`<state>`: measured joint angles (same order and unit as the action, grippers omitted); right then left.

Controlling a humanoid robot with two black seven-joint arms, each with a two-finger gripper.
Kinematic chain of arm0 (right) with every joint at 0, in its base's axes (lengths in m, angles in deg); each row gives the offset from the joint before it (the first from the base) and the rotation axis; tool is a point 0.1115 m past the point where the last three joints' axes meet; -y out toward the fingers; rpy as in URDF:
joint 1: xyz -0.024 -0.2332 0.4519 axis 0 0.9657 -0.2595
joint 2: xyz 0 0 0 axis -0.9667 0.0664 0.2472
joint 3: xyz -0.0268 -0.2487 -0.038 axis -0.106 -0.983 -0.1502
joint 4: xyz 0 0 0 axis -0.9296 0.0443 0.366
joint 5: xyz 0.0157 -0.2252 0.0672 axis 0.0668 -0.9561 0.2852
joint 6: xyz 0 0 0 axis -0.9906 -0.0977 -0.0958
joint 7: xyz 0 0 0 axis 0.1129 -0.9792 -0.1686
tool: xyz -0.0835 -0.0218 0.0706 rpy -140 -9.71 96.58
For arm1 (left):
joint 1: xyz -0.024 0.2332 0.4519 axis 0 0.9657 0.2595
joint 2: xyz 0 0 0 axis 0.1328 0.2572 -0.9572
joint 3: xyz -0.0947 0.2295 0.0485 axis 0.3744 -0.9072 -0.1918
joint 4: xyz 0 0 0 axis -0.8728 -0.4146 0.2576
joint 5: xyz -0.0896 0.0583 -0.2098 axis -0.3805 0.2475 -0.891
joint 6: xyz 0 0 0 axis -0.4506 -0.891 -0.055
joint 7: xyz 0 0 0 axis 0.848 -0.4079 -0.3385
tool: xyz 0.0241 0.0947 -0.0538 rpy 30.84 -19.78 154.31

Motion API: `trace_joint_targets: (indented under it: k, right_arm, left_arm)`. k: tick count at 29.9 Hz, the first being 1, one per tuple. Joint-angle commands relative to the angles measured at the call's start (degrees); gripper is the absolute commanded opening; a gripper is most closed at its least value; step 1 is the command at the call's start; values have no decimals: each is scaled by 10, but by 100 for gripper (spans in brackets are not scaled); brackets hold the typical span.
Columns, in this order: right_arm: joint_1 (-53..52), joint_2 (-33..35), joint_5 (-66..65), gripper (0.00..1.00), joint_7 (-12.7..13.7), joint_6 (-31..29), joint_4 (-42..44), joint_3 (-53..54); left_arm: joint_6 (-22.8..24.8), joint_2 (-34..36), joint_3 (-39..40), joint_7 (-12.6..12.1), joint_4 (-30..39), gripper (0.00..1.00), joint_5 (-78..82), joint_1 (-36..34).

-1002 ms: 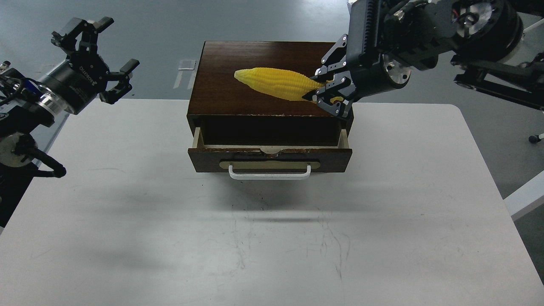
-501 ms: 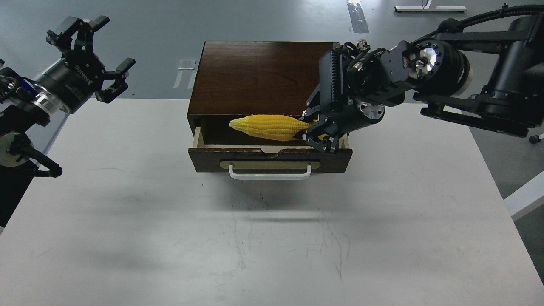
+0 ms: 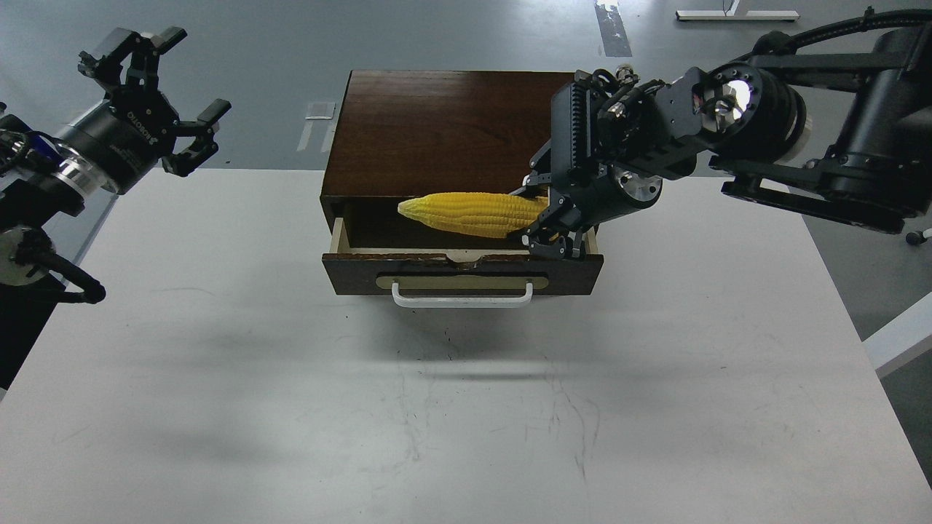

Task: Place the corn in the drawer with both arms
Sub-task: 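Lower the corn into the open drawer and open the right gripper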

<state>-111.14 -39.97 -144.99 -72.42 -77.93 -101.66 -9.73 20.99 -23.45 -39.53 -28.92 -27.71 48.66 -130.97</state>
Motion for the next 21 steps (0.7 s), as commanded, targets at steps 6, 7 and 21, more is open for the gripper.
trace_joint_targets:
  k: [6, 7, 21]
  right_arm:
    - [-3, 0, 2, 68, 0, 2, 0, 3]
    - [-4, 0, 3, 70, 0, 3, -1, 3]
    - [-27, 70, 176, 94, 0, -16, 34, 123]
  left_arm:
    - [0, 4, 0, 0, 0, 98, 0, 0]
    - [0, 4, 0, 0, 0, 98, 0, 0]
    - [0, 3, 0, 0, 0, 98, 0, 0]
